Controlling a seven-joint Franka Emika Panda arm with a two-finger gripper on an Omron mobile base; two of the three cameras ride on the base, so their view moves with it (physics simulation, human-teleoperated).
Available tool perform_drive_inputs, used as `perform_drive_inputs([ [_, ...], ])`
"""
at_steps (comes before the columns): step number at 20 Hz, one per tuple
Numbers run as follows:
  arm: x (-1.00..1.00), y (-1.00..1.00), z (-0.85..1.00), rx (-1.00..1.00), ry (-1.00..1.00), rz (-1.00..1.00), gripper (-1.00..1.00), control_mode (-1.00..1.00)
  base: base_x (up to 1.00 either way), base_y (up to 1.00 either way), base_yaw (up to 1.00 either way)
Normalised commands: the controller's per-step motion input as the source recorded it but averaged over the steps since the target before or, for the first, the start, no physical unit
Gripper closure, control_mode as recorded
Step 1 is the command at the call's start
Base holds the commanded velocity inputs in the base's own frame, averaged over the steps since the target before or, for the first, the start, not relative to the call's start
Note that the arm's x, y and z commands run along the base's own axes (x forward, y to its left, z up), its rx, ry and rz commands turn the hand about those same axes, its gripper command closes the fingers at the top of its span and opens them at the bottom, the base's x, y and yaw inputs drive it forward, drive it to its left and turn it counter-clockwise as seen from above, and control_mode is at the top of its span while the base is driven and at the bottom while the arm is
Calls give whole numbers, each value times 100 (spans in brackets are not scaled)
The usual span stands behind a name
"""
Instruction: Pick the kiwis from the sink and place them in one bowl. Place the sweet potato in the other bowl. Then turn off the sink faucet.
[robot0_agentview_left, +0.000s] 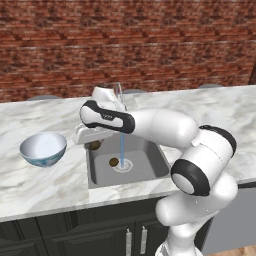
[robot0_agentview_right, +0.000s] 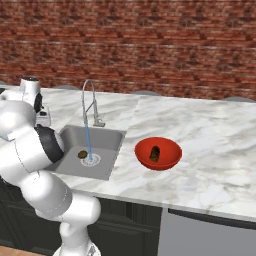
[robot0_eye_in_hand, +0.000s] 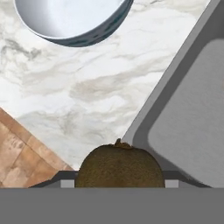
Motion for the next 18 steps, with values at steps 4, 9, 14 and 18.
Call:
perform_drive_inputs([
  [4, 0, 25, 0, 3, 0, 6, 100, -100, 0, 0, 0],
  [9, 0, 32, 0, 0, 0, 6, 100, -100, 0, 0, 0],
  [14, 0, 25, 4, 2, 0, 5, 100, -100, 0, 0, 0],
  [18, 0, 9, 2, 1, -1, 1, 100, -100, 0, 0, 0],
])
